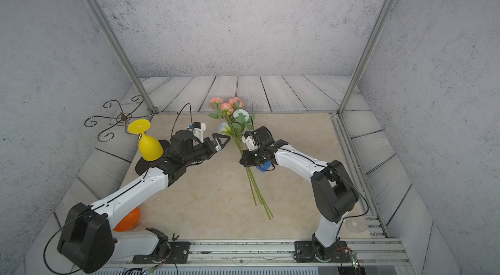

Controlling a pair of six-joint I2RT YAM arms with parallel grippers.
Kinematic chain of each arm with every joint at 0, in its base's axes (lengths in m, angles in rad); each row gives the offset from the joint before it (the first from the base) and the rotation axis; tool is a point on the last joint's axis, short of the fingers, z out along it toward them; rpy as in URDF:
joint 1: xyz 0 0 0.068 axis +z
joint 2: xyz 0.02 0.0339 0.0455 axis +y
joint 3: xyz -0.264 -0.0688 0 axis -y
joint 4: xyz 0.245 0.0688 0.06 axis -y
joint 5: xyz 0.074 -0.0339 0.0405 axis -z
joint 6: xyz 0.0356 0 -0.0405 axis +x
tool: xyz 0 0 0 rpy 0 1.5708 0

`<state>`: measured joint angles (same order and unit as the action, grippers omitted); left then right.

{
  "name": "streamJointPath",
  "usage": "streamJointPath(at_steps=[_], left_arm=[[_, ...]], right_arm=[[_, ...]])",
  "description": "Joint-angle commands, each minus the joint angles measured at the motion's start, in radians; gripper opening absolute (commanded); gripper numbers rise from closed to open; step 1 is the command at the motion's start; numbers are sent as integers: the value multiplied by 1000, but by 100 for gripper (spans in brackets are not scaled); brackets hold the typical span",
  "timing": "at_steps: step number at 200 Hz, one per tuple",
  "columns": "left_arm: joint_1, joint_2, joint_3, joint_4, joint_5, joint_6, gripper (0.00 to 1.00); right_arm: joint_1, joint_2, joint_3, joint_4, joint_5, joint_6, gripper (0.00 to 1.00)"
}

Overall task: Wrap bouquets with tape
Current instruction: Wrap the tape around the bouquet, then place the wrapped bouquet at the center of the board.

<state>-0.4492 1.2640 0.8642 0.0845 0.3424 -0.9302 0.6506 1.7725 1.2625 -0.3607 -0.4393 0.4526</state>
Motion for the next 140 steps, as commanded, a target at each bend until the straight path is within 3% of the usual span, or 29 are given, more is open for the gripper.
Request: streamJointPath(at_steps=[1, 75, 109, 140], left_arm=[[23, -28, -43, -199, -88, 51, 97], [43, -62, -87, -292, -108, 53, 97], [46, -54, -77, -318, -103, 83, 97], [47, -44, -57, -344, -110, 98, 97]], right_arm=[[44, 89, 54, 41, 54, 13, 0], [103, 317, 76, 153, 77, 116, 0], [114, 331, 69, 181, 129, 171, 41], [115, 253, 26, 127, 180, 164, 61]])
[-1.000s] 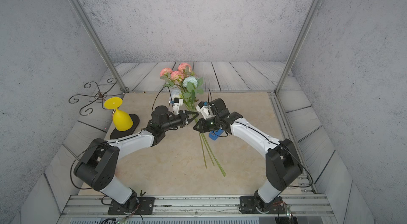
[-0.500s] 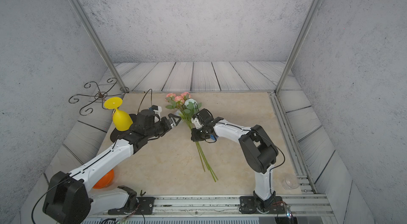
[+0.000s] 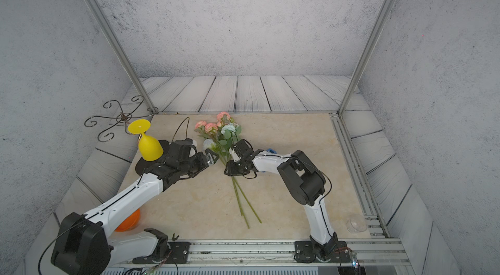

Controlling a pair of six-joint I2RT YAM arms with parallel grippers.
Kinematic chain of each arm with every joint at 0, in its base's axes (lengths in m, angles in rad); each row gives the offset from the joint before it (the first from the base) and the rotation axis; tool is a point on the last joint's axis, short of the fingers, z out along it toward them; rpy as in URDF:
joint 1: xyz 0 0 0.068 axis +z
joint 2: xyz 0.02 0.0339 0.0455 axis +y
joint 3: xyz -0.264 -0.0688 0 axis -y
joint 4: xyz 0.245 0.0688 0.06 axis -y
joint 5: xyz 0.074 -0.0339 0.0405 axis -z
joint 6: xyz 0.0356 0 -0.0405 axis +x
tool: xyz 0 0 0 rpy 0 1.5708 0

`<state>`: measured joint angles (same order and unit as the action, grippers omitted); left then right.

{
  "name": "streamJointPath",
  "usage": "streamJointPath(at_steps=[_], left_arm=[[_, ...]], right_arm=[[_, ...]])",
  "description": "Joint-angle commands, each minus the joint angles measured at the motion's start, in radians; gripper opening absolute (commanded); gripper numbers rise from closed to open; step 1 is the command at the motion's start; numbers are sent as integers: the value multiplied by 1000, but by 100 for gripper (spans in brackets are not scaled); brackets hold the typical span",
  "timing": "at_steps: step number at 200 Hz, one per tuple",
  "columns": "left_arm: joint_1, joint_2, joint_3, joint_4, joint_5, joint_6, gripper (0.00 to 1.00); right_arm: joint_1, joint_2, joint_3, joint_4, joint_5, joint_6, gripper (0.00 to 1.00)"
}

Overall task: Wrap bouquets with tape
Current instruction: Place the wrapped bouquet at the center of the board, then reset both arms

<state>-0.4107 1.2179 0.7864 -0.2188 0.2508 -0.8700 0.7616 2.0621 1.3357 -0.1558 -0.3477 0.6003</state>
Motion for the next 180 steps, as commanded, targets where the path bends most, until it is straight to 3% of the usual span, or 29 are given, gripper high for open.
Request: streamJointPath(at_steps=[1, 11, 14, 23, 67, 84, 111, 125, 136, 145, 161, 180], left_arm=[[9, 1, 23, -42, -19, 41, 97], [9, -5, 43, -65, -42, 71, 97], [9, -7, 49, -73, -51, 81, 97], [11, -12, 72, -94, -83, 112, 97], [87, -20, 172, -150, -176, 247, 97], [148, -38, 189, -134, -242, 370, 97], [192, -46, 157, -39, -503, 701, 97], [207, -37, 71, 114, -613, 857, 97], [258, -36, -3, 221, -593, 903, 96], [303, -31, -49, 290, -575, 870, 95], [355, -19, -124, 398, -518, 871, 93], [413, 1, -221, 567, -443, 836, 92]], right_arm=[[4, -43, -51, -79, 91, 15, 62], [3, -110, -74, -117, 129, 10, 69], [2, -130, -79, -127, 138, 5, 82], [3, -190, -80, -176, 161, -20, 94], [-9, -495, -13, -438, 263, -163, 98], [-45, -632, -11, -455, 358, -284, 98], [-145, -894, -231, -197, 634, -550, 99], [-301, -1006, -398, 11, 615, -560, 99], [-442, -1044, -483, 98, 547, -505, 99], [-519, -1033, -523, 124, 531, -508, 99], [-569, -964, -578, 161, 566, -602, 99], [-618, -887, -660, 297, 570, -602, 99]])
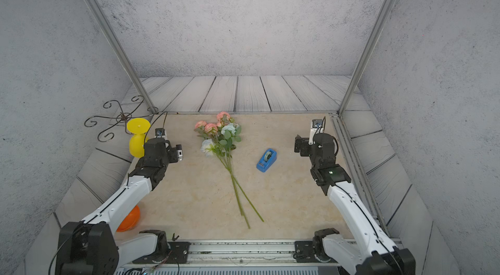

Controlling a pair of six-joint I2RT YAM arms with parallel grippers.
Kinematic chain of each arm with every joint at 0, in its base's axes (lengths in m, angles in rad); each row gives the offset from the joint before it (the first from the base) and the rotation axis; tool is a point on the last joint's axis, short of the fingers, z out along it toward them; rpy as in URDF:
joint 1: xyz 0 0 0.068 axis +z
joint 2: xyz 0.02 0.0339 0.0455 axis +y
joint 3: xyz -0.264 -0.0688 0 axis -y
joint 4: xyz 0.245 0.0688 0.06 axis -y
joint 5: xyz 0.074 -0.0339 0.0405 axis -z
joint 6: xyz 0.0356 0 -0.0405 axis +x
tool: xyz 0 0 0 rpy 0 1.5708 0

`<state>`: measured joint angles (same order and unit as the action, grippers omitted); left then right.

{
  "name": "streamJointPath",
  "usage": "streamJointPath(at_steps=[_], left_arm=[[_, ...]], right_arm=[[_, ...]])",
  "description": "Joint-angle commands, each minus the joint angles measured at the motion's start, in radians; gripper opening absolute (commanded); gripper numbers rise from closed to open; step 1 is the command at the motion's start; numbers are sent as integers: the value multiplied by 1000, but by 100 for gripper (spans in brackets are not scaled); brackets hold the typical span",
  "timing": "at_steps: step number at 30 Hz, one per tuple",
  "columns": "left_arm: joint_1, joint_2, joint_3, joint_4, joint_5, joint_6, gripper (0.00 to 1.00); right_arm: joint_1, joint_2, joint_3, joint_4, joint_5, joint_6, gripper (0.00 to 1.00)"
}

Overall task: Wrap bouquets with tape
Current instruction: Reset both arms

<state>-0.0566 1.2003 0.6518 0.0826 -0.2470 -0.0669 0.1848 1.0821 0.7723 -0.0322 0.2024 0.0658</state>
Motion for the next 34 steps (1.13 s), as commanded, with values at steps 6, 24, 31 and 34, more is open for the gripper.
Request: streamJointPath(at_steps=[6, 24, 31, 34], left_arm=[[113, 89, -195, 526, 167, -30, 91], [90, 332, -191, 682, 227, 28, 97], [90, 331, -188, 675, 225, 29, 97], [90, 328, -191, 675, 225, 28, 97]], right_arm=[[-115, 293, -239, 516, 11, -33, 99], [-159, 481, -356, 896, -17, 4, 99], [-159, 492, -343, 887, -20, 7, 99], [-159, 485, -356, 902, -20, 3, 99]])
